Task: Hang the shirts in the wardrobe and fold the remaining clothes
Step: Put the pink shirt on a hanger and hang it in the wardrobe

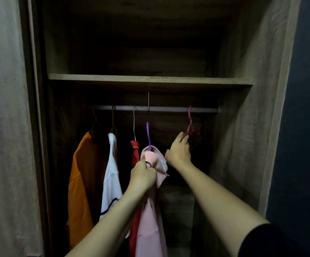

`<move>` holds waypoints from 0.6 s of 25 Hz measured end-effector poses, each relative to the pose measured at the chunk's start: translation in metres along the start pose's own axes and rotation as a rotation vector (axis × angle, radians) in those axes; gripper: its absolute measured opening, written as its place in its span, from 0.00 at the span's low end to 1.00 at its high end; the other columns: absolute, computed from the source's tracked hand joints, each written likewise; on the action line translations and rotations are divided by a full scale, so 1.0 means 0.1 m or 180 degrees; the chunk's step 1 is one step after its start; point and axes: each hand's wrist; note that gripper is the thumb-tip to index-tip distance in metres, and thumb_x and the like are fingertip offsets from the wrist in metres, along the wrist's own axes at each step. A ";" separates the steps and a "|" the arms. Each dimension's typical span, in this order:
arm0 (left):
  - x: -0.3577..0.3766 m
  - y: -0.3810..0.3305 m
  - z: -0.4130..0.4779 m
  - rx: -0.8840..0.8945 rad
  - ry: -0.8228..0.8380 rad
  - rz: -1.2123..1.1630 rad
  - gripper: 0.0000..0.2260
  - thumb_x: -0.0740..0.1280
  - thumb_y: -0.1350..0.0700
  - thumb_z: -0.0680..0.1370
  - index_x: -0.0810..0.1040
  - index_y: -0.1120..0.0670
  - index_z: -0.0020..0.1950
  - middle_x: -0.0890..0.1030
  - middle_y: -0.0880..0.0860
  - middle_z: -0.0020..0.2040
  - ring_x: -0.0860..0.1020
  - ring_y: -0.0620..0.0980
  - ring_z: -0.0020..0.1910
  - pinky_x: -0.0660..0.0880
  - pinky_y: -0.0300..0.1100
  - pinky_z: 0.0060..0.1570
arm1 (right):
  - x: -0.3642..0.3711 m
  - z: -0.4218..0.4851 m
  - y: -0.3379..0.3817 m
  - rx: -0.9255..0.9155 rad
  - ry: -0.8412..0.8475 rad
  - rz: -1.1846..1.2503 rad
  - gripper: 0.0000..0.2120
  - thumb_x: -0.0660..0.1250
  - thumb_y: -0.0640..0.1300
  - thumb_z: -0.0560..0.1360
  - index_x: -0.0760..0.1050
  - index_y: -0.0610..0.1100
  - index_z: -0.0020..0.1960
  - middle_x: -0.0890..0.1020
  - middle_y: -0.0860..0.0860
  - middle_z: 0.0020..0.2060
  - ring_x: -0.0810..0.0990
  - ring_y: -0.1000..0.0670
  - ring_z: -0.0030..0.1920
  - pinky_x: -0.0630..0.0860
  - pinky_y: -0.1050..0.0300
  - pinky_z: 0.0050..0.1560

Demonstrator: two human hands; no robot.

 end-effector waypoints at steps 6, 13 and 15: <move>0.19 -0.17 0.18 -0.0055 -0.0042 -0.0006 0.13 0.57 0.63 0.76 0.76 0.65 0.57 0.78 0.67 0.55 0.77 0.64 0.55 0.74 0.50 0.50 | -0.07 0.00 -0.21 -0.0080 -0.0205 -0.0681 0.24 0.50 0.30 0.79 0.48 0.28 0.73 0.53 0.30 0.73 0.71 0.38 0.65 0.72 0.48 0.59; 0.44 -0.79 0.58 0.0001 -0.0100 0.0143 0.16 0.57 0.61 0.79 0.71 0.65 0.65 0.73 0.66 0.64 0.72 0.63 0.63 0.70 0.46 0.58 | -0.14 -0.05 -0.57 -0.0258 -0.0481 -0.1105 0.22 0.52 0.25 0.72 0.61 0.23 0.66 0.74 0.29 0.60 0.82 0.39 0.50 0.81 0.49 0.40; 0.50 -0.88 0.74 0.0009 -0.0075 0.0165 0.17 0.59 0.62 0.77 0.71 0.65 0.66 0.73 0.66 0.64 0.73 0.63 0.63 0.70 0.47 0.60 | -0.20 -0.04 -0.64 -0.0353 -0.0479 -0.1163 0.22 0.55 0.26 0.74 0.59 0.23 0.68 0.74 0.30 0.59 0.80 0.39 0.54 0.80 0.51 0.45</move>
Point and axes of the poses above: each hand's wrist, its own z-axis towards the middle knuckle, its own x-axis out of the palm, y = z × x
